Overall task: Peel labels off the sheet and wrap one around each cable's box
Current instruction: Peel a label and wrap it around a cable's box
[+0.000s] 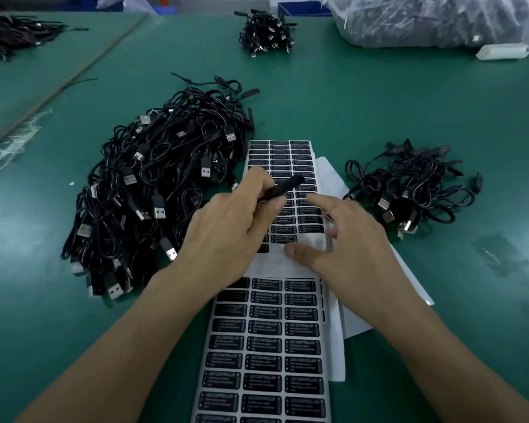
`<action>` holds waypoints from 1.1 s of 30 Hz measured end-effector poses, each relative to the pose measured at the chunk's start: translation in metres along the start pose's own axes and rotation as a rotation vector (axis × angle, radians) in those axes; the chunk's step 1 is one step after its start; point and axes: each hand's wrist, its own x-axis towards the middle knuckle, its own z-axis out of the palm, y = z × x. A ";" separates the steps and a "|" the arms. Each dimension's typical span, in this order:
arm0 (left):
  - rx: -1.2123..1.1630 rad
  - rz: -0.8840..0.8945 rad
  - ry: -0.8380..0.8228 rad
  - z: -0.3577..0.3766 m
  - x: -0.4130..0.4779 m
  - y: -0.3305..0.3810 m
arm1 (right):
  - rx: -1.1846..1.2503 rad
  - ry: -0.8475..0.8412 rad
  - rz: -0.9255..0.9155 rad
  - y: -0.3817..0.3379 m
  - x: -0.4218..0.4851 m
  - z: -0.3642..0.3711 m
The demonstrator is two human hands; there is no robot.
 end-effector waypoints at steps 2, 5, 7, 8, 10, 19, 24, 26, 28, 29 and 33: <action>0.028 0.000 -0.011 0.000 0.000 0.000 | -0.056 -0.007 -0.005 0.000 0.000 0.002; 0.095 -0.025 -0.001 0.001 0.001 -0.001 | -0.088 -0.021 -0.025 0.000 0.001 0.004; 0.122 -0.036 -0.011 0.001 0.001 0.000 | -0.041 -0.009 -0.019 0.000 0.001 0.004; 0.127 -0.038 -0.022 0.001 0.001 0.000 | -0.017 -0.001 -0.020 -0.001 0.000 0.004; 0.140 -0.029 -0.049 0.001 0.001 0.002 | 0.030 0.027 -0.034 -0.001 -0.001 0.005; 0.062 -0.084 -0.088 0.001 0.000 0.006 | 0.642 0.095 0.156 -0.002 0.003 0.000; -0.035 -0.097 -0.011 -0.001 -0.001 0.008 | 0.761 0.042 0.167 0.000 0.006 -0.003; -0.077 -0.105 0.024 -0.002 -0.001 0.009 | 0.751 0.050 0.154 0.000 0.006 -0.001; -0.138 -0.118 0.041 -0.003 -0.001 0.010 | 0.756 0.051 0.141 0.000 0.006 0.000; -0.148 -0.123 0.037 -0.003 -0.001 0.010 | 0.757 0.052 0.135 0.000 0.006 0.001; -0.067 -0.120 -0.032 -0.002 -0.001 0.010 | 0.768 0.038 0.125 -0.001 0.005 0.003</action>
